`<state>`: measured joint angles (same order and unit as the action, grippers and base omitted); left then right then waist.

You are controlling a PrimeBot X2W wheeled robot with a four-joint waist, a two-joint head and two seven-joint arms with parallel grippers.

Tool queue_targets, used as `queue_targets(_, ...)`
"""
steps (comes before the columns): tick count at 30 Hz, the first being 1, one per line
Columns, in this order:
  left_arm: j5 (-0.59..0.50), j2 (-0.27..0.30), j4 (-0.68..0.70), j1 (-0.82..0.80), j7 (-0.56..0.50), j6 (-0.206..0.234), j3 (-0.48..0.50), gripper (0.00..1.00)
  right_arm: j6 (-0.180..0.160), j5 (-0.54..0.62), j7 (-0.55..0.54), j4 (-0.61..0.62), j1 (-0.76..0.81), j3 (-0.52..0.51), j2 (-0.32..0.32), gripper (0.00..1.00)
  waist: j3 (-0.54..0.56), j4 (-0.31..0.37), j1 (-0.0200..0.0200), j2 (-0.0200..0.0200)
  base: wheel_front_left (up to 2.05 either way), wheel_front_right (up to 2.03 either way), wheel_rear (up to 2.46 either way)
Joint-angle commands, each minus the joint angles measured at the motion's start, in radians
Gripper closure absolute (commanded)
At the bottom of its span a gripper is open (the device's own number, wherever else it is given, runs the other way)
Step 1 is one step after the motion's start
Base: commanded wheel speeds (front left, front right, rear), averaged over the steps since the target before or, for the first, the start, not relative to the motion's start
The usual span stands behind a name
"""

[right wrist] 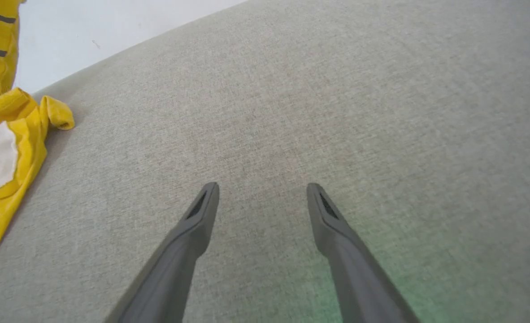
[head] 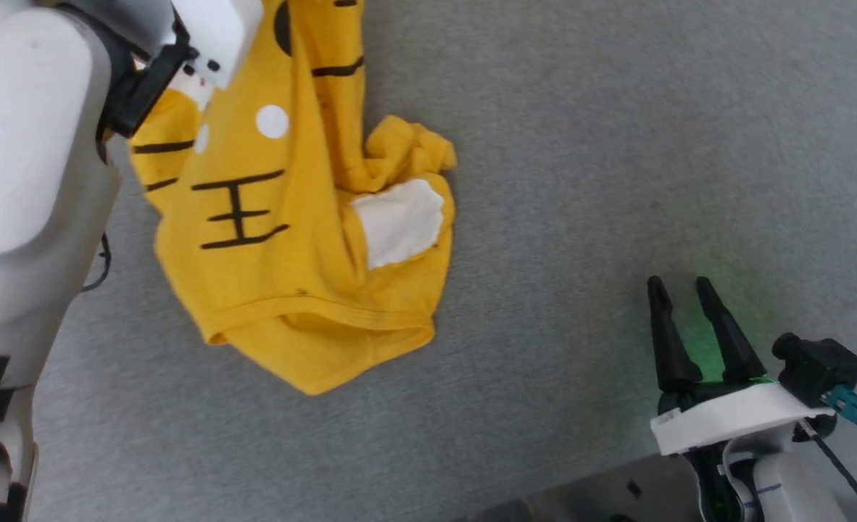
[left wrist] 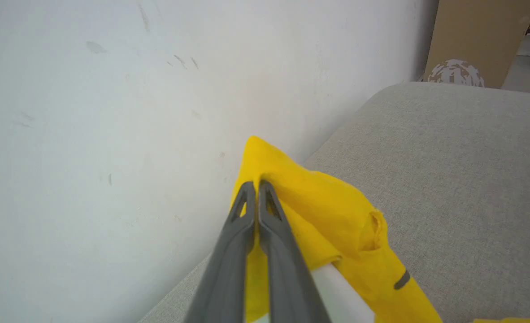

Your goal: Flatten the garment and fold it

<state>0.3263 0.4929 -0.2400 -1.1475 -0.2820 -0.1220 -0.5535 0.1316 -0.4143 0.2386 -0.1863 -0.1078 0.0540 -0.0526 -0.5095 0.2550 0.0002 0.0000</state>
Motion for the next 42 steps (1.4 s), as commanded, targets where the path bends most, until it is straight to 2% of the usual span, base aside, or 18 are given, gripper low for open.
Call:
queue_targets(1,-0.012,-0.008,-0.036,-0.012,0.014,0.008,-0.005,1.00,-0.001,-0.010,0.008,-0.011,-0.018,0.009,0.002,0.00,-0.048,0.064,-0.0002,0.0000,0.00,0.00,0.00)
queue_targets(3,-0.017,-0.015,-0.091,-0.008,0.027,0.014,-0.011,1.00,-0.001,-0.017,0.013,-0.025,-0.022,0.018,0.002,0.00,-0.052,0.081,-0.0002,0.0000,0.00,0.00,0.00)
queue_targets(4,-0.018,-0.019,-0.117,-0.005,0.035,0.019,-0.013,0.55,-0.001,-0.021,0.015,-0.031,-0.023,0.021,0.002,0.00,-0.054,0.088,-0.0002,0.0000,0.00,0.00,0.00)
queue_targets(5,-0.016,-0.026,-0.141,-0.001,0.042,0.025,-0.013,0.00,-0.001,-0.024,0.017,-0.036,-0.025,0.024,0.002,0.00,-0.055,0.093,-0.0002,0.0000,0.00,0.00,0.00)
queue_targets(9,-0.006,-0.050,-0.199,-0.001,0.072,0.029,-0.016,0.00,-0.001,-0.028,0.021,-0.052,-0.027,0.023,0.002,0.00,-0.051,0.095,-0.0002,0.0000,0.00,0.00,0.00)
queue_targets(13,0.024,-0.070,-0.213,-0.010,0.093,0.025,-0.007,0.00,-0.001,-0.014,0.022,-0.058,-0.027,0.005,0.002,0.00,-0.029,0.066,-0.0002,0.0000,0.00,0.00,0.00)
queue_targets(17,0.070,-0.087,-0.179,0.010,0.133,0.035,0.025,0.00,-0.001,0.007,0.023,-0.052,-0.021,-0.011,0.002,0.00,0.011,0.021,-0.0002,0.0000,0.00,0.00,0.00)
queue_targets(21,0.110,-0.079,-0.090,0.087,0.160,0.062,0.056,0.00,-0.001,0.033,0.023,-0.042,-0.005,-0.027,0.002,0.00,0.051,-0.026,-0.0002,0.0000,0.00,0.00,0.00)
queue_targets(24,0.147,-0.058,0.009,0.185,0.176,0.108,0.098,0.00,-0.001,0.050,0.016,-0.030,0.010,-0.040,0.002,0.00,0.078,-0.057,-0.0002,0.0000,0.00,0.00,0.00)
queue_targets(29,0.202,-0.027,0.187,0.405,0.206,0.212,0.172,0.00,-0.001,0.070,-0.009,0.001,0.041,-0.061,0.002,0.00,0.119,-0.102,-0.0002,0.0000,0.00,0.00,0.00)
queue_targets(34,0.201,-0.002,0.342,0.650,0.284,0.326,0.234,0.00,-0.001,0.083,-0.021,0.043,0.068,-0.071,0.002,0.00,0.155,-0.131,-0.0002,0.0000,0.00,0.00,0.00)
queue_targets(38,0.185,-0.013,0.420,0.860,0.373,0.424,0.272,0.00,-0.001,0.091,-0.031,0.073,0.081,-0.078,0.002,0.00,0.179,-0.142,-0.0002,0.0000,0.00,0.00,0.00)
queue_targets(42,0.185,-0.055,0.436,1.041,0.459,0.486,0.282,0.00,-0.001,0.096,-0.044,0.097,0.095,-0.086,0.002,0.00,0.195,-0.151,-0.0002,0.0000,0.00,0.00,0.00)
